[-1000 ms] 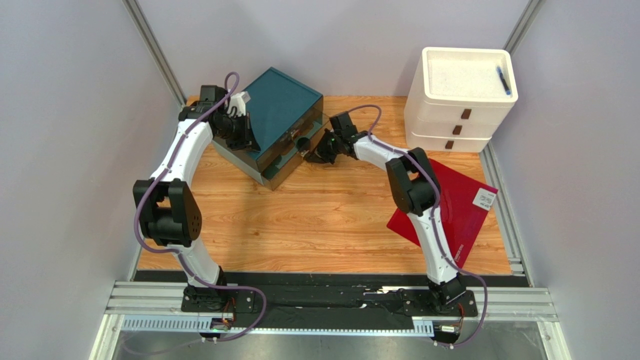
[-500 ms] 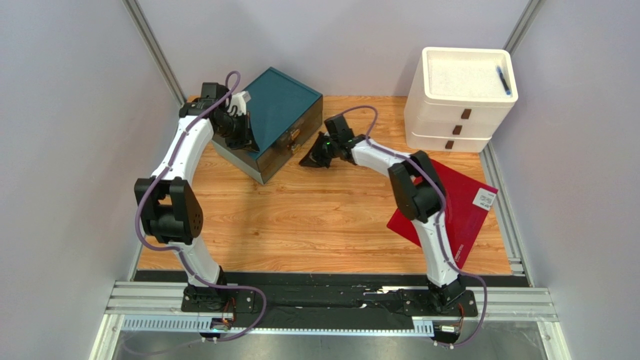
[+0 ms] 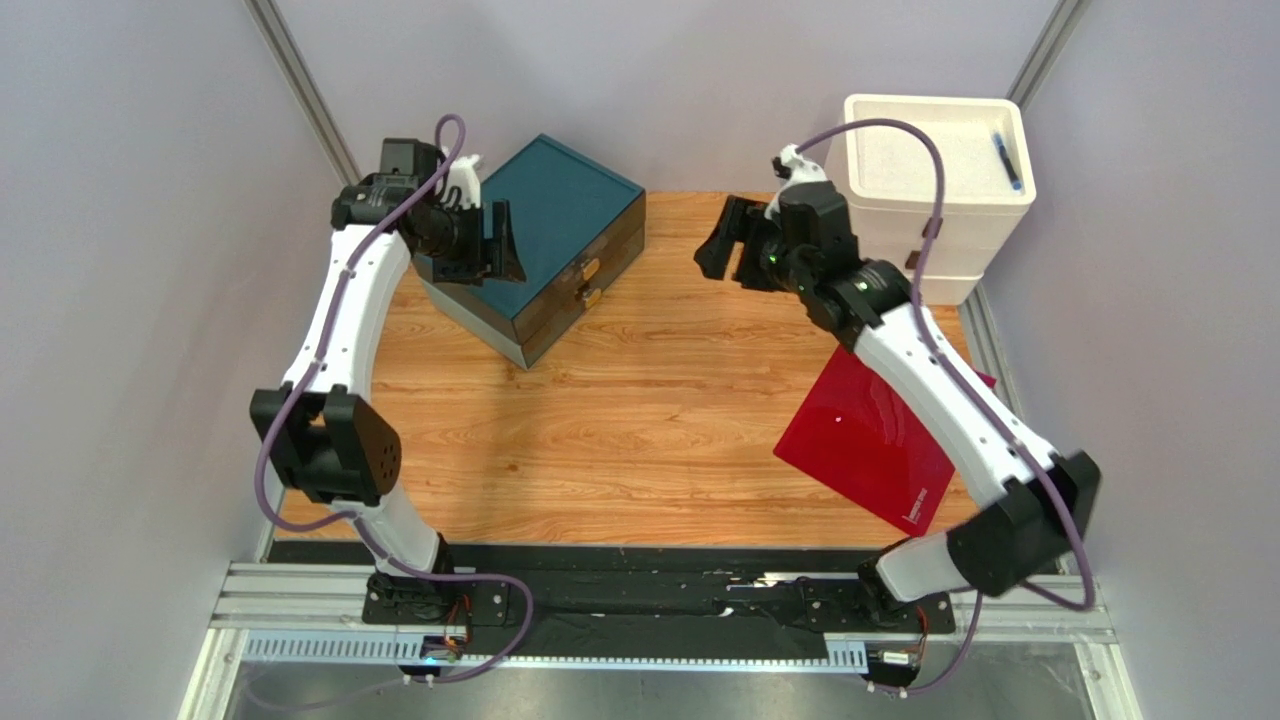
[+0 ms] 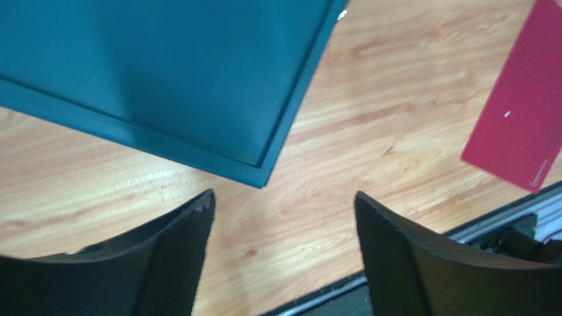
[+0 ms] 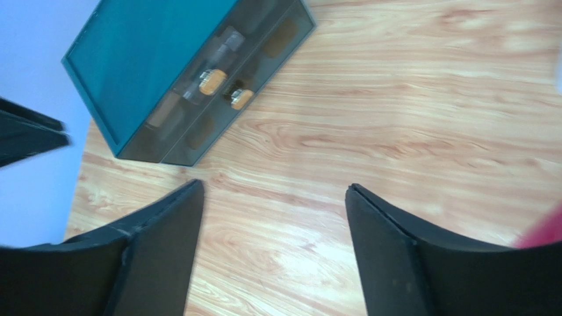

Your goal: Organize the makeup

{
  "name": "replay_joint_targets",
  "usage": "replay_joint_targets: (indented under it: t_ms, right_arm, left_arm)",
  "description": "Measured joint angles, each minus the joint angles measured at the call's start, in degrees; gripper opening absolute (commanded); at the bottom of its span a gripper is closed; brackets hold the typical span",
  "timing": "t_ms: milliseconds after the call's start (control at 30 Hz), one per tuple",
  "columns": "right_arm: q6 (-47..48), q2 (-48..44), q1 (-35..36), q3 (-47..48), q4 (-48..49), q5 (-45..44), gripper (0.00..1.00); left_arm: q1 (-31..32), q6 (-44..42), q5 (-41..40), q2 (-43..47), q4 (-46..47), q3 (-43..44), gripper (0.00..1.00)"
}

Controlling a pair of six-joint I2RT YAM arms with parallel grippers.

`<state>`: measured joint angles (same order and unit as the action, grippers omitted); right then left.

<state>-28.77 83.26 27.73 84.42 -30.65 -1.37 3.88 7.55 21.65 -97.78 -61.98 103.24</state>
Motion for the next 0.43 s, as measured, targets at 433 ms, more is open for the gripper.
replay_joint_targets:
  t_ms: [433]
  right_arm:
    - [3.87, -24.06, -0.44, -21.14, -12.87, -10.12, 1.00]
  left_arm:
    - [0.24, -0.66, 1.97, 15.96, 5.62, -9.35, 0.99]
